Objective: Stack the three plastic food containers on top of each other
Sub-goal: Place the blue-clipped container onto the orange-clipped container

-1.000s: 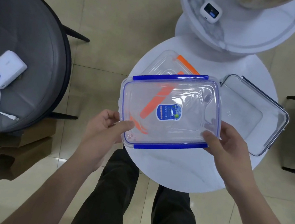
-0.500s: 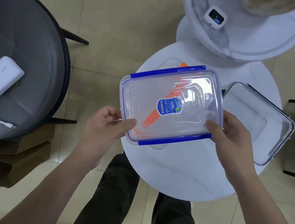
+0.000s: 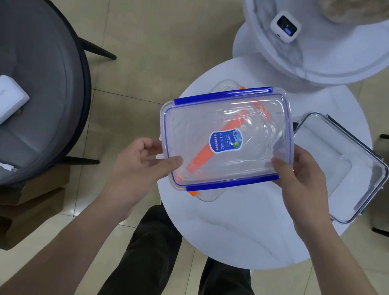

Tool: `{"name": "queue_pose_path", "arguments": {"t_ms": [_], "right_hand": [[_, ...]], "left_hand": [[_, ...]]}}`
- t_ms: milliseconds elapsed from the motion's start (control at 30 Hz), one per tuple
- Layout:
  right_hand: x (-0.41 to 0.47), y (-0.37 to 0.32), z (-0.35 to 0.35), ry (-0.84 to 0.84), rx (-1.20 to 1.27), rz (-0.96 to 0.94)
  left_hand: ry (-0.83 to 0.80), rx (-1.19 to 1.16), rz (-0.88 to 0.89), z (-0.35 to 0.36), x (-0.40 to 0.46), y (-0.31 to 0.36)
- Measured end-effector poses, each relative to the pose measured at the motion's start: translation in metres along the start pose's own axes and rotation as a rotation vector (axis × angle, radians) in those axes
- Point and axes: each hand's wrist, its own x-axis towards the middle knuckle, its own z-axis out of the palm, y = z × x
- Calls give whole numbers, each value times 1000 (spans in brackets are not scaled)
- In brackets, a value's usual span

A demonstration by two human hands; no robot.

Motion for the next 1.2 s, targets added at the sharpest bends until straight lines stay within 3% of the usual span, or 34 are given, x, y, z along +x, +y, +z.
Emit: {"name": "queue_pose_path", "arguments": {"t_ms": [200, 333, 467, 767, 1200], "right_hand": [[-5, 6, 4, 181, 313, 181], [-16, 13, 9, 227, 523, 282], [-26, 16, 16, 285, 533, 225], [-17, 12, 18, 308, 562, 130], [15, 0, 15, 262, 424, 6]], "left_hand": [[122, -52, 124, -3, 17, 27], [99, -29, 239, -3, 36, 51], [93, 5, 322, 4, 45, 63], [56, 21, 330, 8, 40, 53], [55, -53, 241, 1, 13, 13]]}}
